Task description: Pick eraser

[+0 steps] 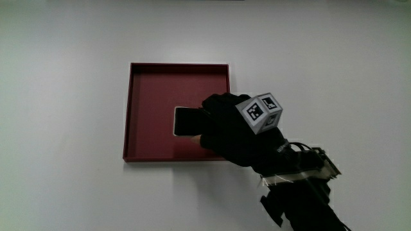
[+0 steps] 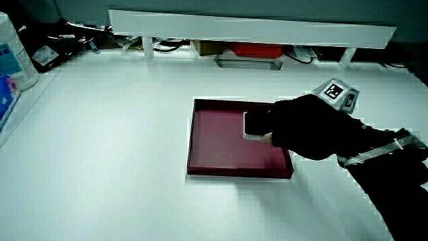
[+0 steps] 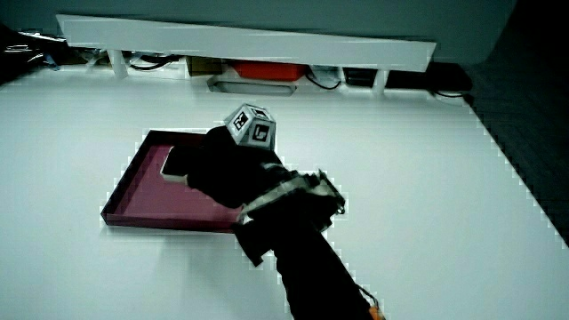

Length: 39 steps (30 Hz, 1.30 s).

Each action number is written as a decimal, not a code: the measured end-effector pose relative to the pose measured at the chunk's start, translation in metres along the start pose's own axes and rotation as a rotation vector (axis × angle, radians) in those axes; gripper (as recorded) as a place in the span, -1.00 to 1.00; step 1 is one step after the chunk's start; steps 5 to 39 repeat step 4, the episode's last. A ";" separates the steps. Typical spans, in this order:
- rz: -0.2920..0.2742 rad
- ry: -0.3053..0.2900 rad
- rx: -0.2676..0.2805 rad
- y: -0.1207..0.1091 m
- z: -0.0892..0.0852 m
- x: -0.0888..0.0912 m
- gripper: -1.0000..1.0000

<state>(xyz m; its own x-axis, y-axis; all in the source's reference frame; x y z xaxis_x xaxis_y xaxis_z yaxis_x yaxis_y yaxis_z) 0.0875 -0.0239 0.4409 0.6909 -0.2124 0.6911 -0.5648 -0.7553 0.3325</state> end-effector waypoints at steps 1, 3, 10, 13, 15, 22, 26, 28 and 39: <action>-0.004 -0.006 0.008 -0.004 0.004 -0.002 1.00; -0.011 -0.019 0.025 -0.012 0.013 -0.005 1.00; -0.015 -0.026 0.033 -0.016 0.018 -0.007 1.00; -0.015 -0.026 0.033 -0.016 0.018 -0.007 1.00; -0.015 -0.026 0.033 -0.016 0.018 -0.007 1.00; -0.015 -0.026 0.033 -0.016 0.018 -0.007 1.00; -0.015 -0.026 0.033 -0.016 0.018 -0.007 1.00; -0.015 -0.026 0.033 -0.016 0.018 -0.007 1.00; -0.015 -0.026 0.033 -0.016 0.018 -0.007 1.00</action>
